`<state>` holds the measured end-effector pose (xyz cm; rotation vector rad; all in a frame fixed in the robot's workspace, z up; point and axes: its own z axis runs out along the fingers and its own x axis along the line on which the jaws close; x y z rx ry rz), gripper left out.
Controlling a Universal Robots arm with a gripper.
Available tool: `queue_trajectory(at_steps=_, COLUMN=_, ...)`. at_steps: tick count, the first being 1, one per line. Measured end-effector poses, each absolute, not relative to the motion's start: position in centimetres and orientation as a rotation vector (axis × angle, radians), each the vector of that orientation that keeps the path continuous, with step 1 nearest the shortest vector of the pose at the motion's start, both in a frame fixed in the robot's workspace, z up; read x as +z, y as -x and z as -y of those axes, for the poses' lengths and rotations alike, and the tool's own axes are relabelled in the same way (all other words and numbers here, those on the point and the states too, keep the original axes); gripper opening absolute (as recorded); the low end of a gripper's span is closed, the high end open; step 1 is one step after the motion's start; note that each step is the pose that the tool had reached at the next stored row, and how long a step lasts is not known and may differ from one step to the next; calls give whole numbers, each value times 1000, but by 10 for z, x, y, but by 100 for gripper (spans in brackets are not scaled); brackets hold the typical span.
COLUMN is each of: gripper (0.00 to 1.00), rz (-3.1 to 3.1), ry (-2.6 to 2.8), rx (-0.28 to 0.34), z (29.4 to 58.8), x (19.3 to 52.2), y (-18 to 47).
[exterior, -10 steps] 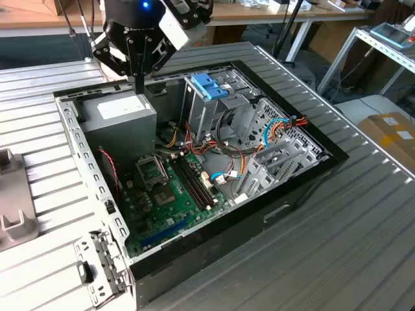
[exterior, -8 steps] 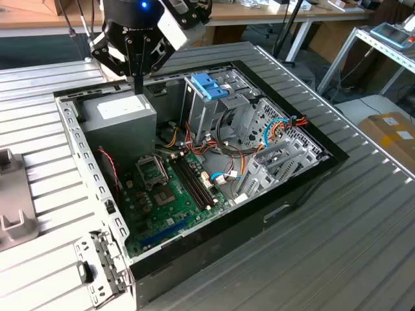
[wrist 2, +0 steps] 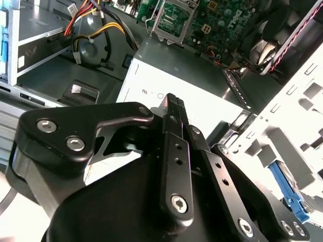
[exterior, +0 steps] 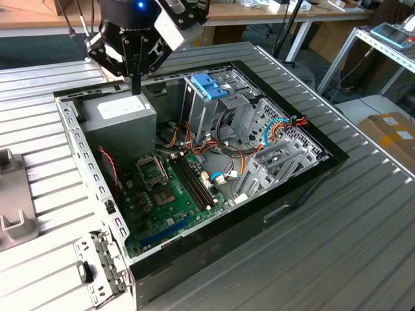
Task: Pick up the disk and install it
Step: 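Reach for the disk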
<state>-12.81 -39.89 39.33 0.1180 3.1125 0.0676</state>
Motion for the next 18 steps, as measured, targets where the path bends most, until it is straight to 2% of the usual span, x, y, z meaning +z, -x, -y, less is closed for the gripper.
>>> queue_trajectory(at_steps=18, gripper=10, rz=-3112, ry=-118, rx=68, z=399, x=393, y=133)
